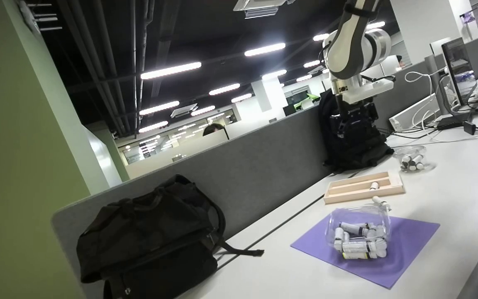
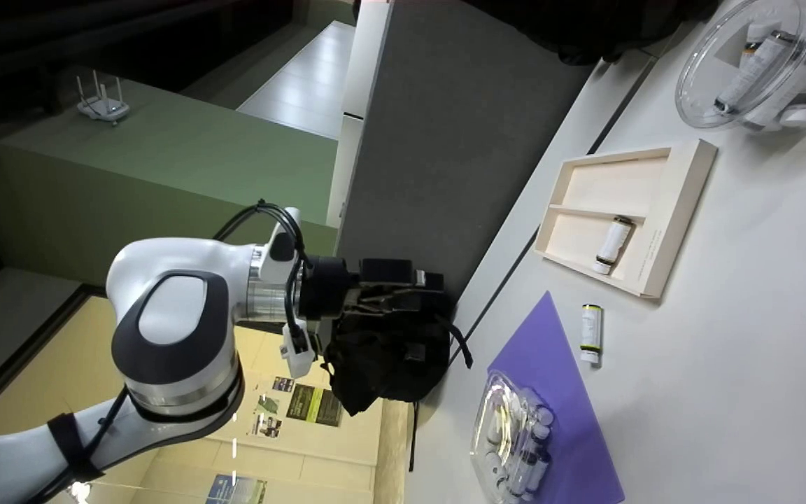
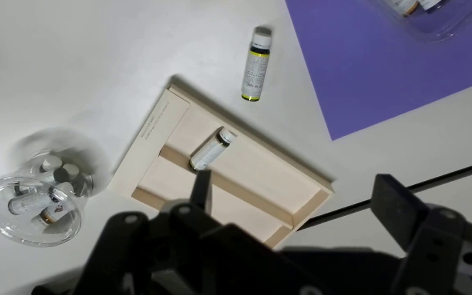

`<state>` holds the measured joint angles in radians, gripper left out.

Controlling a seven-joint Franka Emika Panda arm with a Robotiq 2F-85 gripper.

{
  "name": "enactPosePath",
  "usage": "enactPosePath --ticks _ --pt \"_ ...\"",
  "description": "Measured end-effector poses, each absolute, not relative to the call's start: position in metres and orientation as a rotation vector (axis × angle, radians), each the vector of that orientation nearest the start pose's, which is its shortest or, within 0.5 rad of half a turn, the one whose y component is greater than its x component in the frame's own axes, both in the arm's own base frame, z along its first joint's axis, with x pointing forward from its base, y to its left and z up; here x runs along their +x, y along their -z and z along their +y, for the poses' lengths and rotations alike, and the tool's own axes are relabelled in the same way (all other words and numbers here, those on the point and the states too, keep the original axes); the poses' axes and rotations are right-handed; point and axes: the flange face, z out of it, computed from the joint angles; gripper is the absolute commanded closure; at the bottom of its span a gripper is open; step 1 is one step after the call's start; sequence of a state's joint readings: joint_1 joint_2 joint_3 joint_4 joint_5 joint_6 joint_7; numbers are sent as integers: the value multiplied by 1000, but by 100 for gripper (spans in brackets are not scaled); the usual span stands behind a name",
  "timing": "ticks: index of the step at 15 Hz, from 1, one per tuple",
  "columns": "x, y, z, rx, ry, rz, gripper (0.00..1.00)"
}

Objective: Pick the bottle from the table and put it on the lower compartment of tray

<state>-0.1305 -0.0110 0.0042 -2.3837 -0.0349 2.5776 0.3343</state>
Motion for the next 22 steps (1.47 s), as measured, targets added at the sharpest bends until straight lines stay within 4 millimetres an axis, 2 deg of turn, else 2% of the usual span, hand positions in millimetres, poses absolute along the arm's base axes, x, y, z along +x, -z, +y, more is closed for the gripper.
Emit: enactPosePath --ticks 2,4,5,9,12,15,16,18,22 --pt "510 -345 -66 -3051 331 676 0" --pt "514 -327 -74 -3032 348 749 0" --pt "517 -311 -80 -3017 353 801 0" --pt "521 -225 -98 -2969 307 963 0" --pt "520 -171 -88 -2941 198 1037 0" --pt "521 -144 -68 -2924 155 1051 2" --pt "522 -138 -65 -2920 156 1053 26" --pt "523 -128 -62 -2921 145 1053 29" --pt "523 -117 -66 -2928 126 1056 54"
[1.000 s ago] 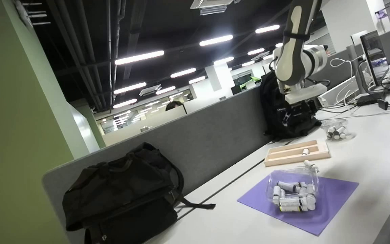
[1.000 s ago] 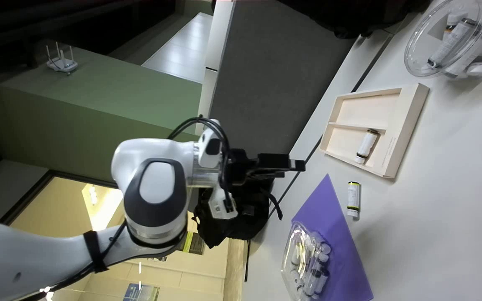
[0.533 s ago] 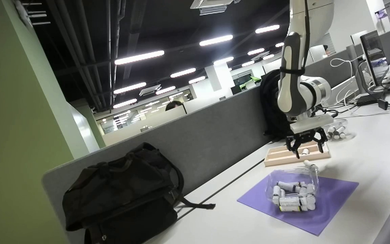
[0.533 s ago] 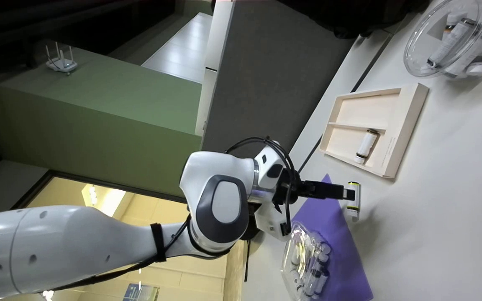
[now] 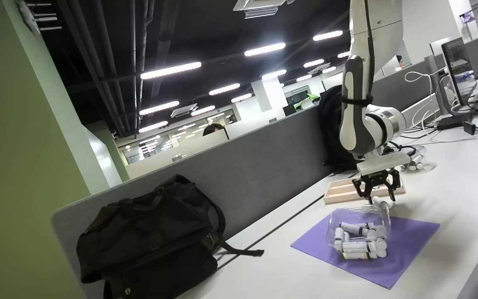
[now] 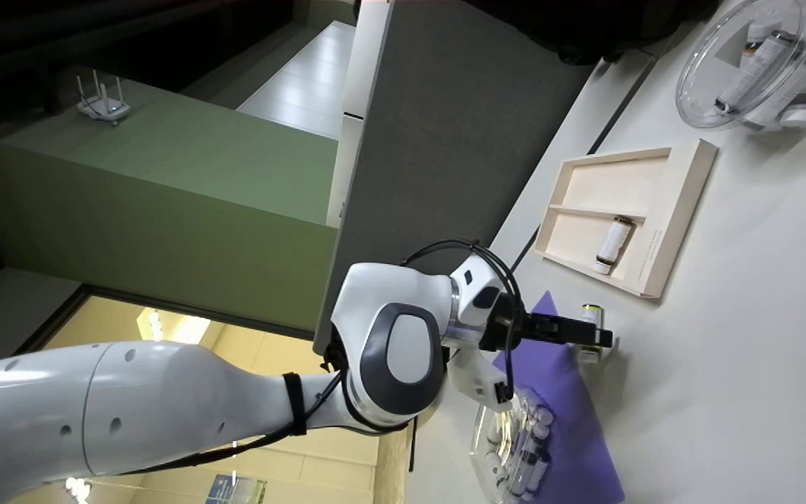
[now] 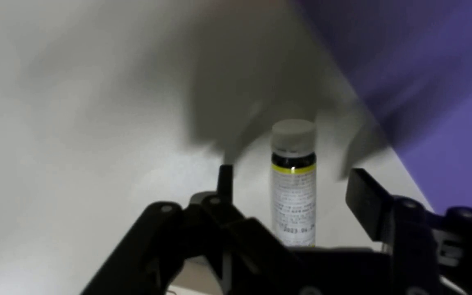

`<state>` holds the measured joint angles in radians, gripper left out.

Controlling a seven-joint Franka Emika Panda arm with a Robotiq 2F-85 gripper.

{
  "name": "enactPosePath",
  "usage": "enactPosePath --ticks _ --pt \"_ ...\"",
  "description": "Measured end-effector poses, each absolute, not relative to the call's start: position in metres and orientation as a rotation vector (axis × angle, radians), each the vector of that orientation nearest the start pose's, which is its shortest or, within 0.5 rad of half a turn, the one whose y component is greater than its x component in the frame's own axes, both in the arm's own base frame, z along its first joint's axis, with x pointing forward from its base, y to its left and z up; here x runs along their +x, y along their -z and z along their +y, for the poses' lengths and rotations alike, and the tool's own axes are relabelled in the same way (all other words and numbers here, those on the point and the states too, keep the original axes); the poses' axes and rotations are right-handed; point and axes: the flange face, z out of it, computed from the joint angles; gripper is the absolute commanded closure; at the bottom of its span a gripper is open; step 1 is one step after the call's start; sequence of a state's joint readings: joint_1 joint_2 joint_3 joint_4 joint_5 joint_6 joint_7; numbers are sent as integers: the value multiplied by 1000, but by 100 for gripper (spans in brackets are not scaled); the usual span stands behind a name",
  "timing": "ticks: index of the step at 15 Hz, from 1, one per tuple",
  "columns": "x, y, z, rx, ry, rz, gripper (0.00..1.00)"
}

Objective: Pick the bottle from the table and put it on the lower compartment of tray

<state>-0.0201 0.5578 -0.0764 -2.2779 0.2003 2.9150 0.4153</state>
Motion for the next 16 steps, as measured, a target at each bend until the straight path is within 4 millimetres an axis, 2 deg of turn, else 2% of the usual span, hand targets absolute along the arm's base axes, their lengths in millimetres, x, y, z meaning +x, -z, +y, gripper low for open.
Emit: enactPosePath --ticks 6,16 --pt "522 -115 -71 -2925 117 1078 88" --pt "525 -115 -64 -2795 111 1247 89"
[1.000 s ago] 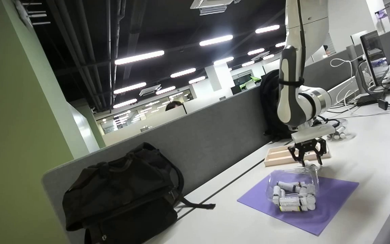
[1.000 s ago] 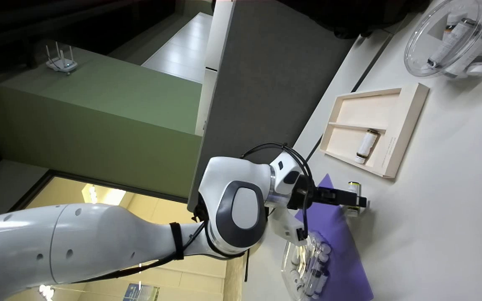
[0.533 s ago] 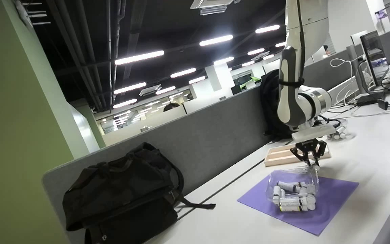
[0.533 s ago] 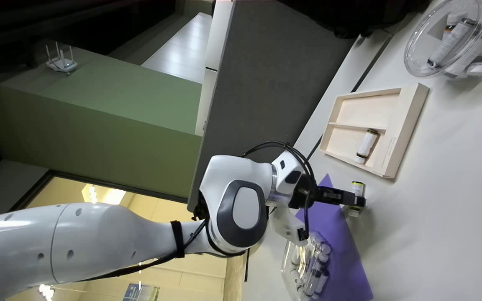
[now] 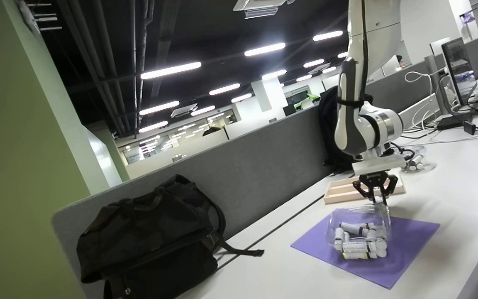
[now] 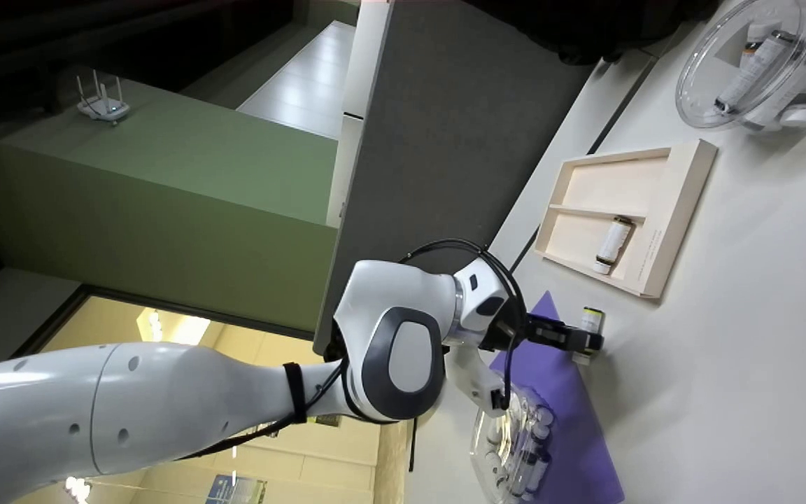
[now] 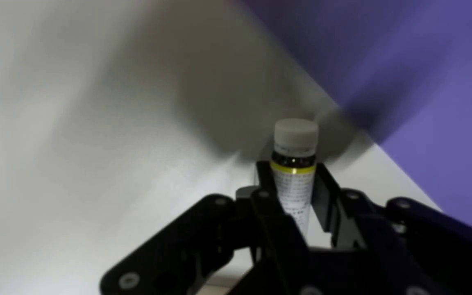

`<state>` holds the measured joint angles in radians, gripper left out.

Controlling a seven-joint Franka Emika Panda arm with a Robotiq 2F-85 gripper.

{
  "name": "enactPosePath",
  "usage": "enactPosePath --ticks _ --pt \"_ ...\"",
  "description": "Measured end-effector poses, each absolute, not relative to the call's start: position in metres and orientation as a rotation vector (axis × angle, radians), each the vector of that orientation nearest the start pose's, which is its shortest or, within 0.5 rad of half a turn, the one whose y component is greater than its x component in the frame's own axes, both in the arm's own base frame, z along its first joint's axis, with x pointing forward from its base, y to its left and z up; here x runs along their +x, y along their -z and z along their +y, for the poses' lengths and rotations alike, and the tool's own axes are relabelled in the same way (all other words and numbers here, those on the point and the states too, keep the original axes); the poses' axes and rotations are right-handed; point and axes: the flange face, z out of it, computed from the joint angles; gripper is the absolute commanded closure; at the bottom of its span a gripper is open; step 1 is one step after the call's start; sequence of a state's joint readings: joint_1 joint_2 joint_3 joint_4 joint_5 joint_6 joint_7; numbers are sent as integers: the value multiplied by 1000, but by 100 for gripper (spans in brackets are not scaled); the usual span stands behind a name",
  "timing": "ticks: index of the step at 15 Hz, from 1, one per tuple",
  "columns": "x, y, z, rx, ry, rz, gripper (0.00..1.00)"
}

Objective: Pick the bottle from the table and put it on the lower compartment of tray

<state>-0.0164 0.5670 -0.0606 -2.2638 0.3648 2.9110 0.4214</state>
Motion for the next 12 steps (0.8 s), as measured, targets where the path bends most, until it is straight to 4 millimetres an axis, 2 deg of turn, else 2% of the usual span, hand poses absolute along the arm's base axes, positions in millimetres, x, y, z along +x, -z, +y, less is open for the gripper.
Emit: enactPosePath --ticks 5,6,8,10,11,12 --pt "527 -116 -64 -2796 62 1237 89" --pt "530 -121 -71 -2817 37 1218 89" --pt "543 -151 -101 -2861 -8 1198 89" --pt "556 -194 -135 -2901 -16 1188 89" --pt "563 -217 -148 -2918 -14 1182 64" --pt "569 -237 -160 -2931 -13 1181 64"
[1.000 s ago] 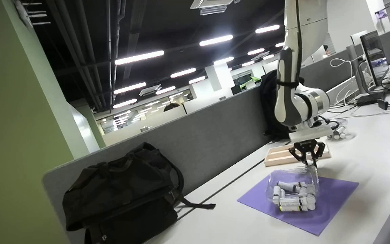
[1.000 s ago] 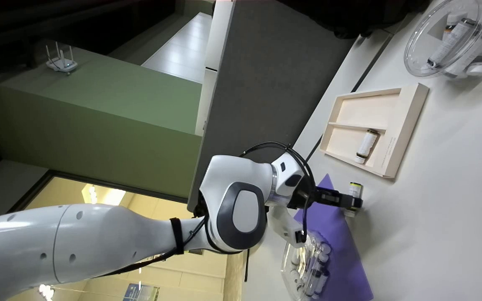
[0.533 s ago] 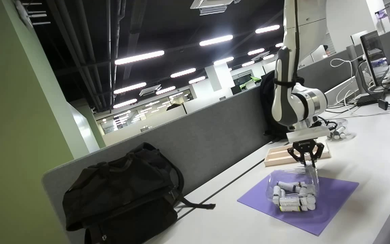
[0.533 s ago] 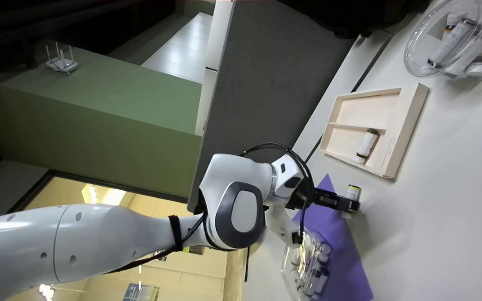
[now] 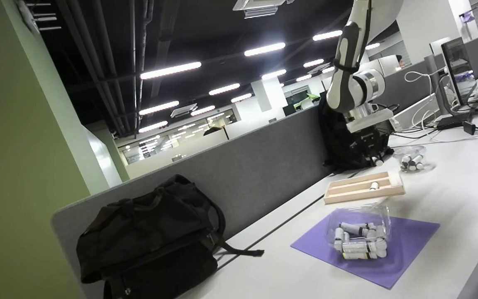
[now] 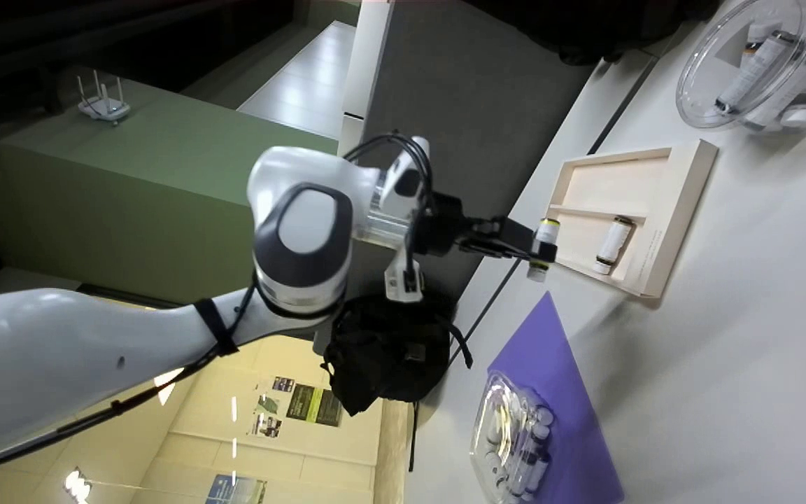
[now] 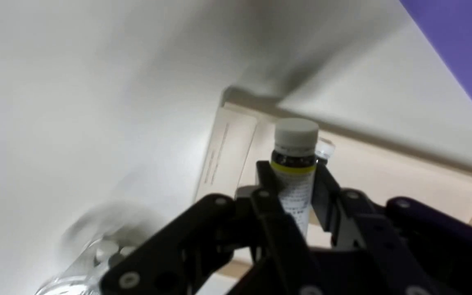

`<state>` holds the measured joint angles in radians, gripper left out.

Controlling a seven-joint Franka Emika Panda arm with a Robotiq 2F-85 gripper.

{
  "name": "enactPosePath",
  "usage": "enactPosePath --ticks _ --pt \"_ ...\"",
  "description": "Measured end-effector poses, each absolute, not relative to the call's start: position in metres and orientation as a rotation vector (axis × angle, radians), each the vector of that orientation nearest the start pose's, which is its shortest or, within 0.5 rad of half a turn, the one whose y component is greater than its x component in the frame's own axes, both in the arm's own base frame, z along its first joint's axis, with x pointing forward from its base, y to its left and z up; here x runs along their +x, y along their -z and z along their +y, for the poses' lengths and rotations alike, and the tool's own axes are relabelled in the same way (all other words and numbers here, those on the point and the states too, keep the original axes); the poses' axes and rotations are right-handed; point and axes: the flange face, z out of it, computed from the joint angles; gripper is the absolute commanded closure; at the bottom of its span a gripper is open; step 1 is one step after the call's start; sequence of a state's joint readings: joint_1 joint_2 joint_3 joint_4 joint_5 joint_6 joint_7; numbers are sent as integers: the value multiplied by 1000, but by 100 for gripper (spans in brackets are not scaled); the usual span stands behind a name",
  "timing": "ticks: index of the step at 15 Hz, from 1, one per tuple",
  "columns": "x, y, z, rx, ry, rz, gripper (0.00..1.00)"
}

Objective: Pick the bottle from the table and put it on the lower compartment of tray

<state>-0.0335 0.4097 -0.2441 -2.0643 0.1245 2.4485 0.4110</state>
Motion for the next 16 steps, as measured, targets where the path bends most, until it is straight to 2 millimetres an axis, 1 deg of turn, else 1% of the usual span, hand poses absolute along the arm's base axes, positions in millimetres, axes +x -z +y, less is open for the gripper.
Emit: enactPosePath --ticks 1,2,3,6,7,10,12,16 --pt "573 -254 -167 -2936 -11 1181 64" --pt "575 -263 -170 -2938 -6 1180 64" --pt "575 -265 -171 -2941 -7 1179 64" --pt "575 -259 -168 -2947 -22 1172 64" --pt "575 -258 -168 -2948 -25 1172 89" --pt "576 -257 -167 -2944 -25 1172 89" --pt "577 -253 -168 -2911 -17 1195 89" --pt "581 -233 -170 -2816 29 1242 89"
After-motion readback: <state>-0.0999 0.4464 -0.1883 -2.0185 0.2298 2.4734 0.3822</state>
